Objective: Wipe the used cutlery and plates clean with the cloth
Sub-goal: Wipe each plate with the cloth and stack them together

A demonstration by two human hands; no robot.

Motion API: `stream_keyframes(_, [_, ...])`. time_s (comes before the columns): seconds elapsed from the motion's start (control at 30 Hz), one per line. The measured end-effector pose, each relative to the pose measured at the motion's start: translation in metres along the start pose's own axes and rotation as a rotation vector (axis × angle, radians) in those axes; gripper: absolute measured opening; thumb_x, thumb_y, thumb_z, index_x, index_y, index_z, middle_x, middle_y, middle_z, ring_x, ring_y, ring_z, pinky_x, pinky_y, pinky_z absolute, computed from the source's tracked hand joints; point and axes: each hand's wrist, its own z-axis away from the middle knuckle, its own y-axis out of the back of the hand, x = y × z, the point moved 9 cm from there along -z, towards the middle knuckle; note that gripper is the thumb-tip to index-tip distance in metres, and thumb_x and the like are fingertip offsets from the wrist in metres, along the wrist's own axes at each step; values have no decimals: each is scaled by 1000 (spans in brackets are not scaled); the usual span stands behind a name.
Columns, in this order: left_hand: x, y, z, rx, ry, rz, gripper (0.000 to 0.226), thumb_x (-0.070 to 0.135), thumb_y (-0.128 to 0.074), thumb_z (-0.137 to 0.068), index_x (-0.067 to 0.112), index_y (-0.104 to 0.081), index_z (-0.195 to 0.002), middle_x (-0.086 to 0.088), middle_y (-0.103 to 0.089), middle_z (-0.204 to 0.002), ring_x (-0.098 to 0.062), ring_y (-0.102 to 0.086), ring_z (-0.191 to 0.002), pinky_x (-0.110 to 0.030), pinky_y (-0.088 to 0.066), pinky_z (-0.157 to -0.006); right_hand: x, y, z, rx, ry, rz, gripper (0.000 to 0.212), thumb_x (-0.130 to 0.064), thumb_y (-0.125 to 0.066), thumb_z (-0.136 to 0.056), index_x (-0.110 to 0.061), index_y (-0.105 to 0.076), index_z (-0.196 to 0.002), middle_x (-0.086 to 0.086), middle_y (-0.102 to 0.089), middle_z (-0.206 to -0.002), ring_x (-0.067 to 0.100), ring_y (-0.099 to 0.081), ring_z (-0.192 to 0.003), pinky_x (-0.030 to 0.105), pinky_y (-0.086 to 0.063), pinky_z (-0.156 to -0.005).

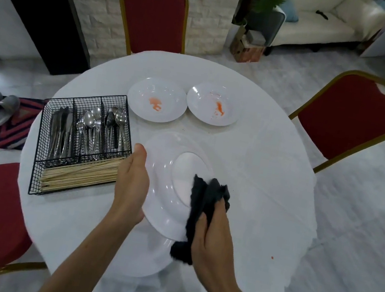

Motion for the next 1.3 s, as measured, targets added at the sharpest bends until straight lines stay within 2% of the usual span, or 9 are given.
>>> stream_keyframes(0.13, [-17,-11,2,-15,63,38,71,77,-49,-80,26,-61,-128,4,-67,-127,-21,-63,-117,-49,-49,-103,-47,-2,6,61,250,255,54,-36,-36,-105,-18,-26,-154,-2,-22,-167,8,-11,-155,39,-18,-126])
stream_keyframes(0.27, [-17,-35,23,-119,-8,-134,44,48,-37,-105,19,-65,-87,4,-72,-91,-14,-69,-91,-35,-54,-85,-70,2,-20,70,340,315,53,-36,-43,-104,-13,-31,-150,5,-32,-163,16,-22,-154,41,-22,-125])
stream_keyframes(0.37, [-17,-43,36,-190,-137,-275,48,45,-32,-107,19,-71,-97,2,-76,-94,-14,-71,-94,-33,-56,-84,-62,7,-47,29,252,262,47,-39,-44,-103,-17,-39,-144,1,-46,-152,17,-37,-145,40,-30,-120])
stream_keyframes(0.47, [-26,-42,39,-223,-143,-324,51,51,-32,-105,16,-68,-96,0,-74,-94,-13,-68,-93,-37,-53,-87,-34,11,-65,-43,25,101,25,-44,-45,-102,-27,-45,-122,-7,-62,-116,15,-60,-108,30,-46,-88])
stream_keyframes(0.6, [-28,-29,40,-173,-37,-271,37,52,-35,-104,31,-48,-76,19,-48,-74,5,-45,-66,-17,-36,-69,7,14,-64,-84,-244,-25,27,-50,-35,-105,-25,-43,-108,-3,-64,-95,17,-63,-86,28,-44,-67])
stream_keyframes(0.7, [-24,-20,36,-148,39,-181,30,45,-39,-105,37,-48,-78,27,-49,-80,9,-46,-76,-21,-38,-90,25,12,-48,-94,-306,-27,28,-47,-33,-106,-22,-43,-108,-2,-64,-94,13,-63,-84,28,-45,-65])
stream_keyframes(0.8, [-26,-5,25,-85,87,-104,32,50,-41,-103,29,-60,-119,16,-59,-108,-6,-56,-106,-35,-39,-108,32,10,-31,-82,-308,-22,24,-43,-34,-106,-21,-42,-110,-2,-64,-95,11,-62,-83,25,-43,-64])
stream_keyframes(1.03, [-37,7,11,25,149,-13,70,71,-47,-88,28,-50,-143,3,-60,-138,-27,-58,-125,-55,-46,-106,19,8,-10,4,-172,-41,22,-37,-39,-106,-30,-42,-126,-12,-59,-119,9,-58,-109,31,-47,-96])
stream_keyframes(1.3, [-36,-3,14,21,177,0,65,68,-45,-91,25,-51,-141,-1,-63,-131,-28,-62,-118,-54,-50,-101,-29,14,-7,50,91,88,44,-38,-35,-104,-26,-39,-146,-13,-47,-145,6,-43,-133,35,-38,-114])
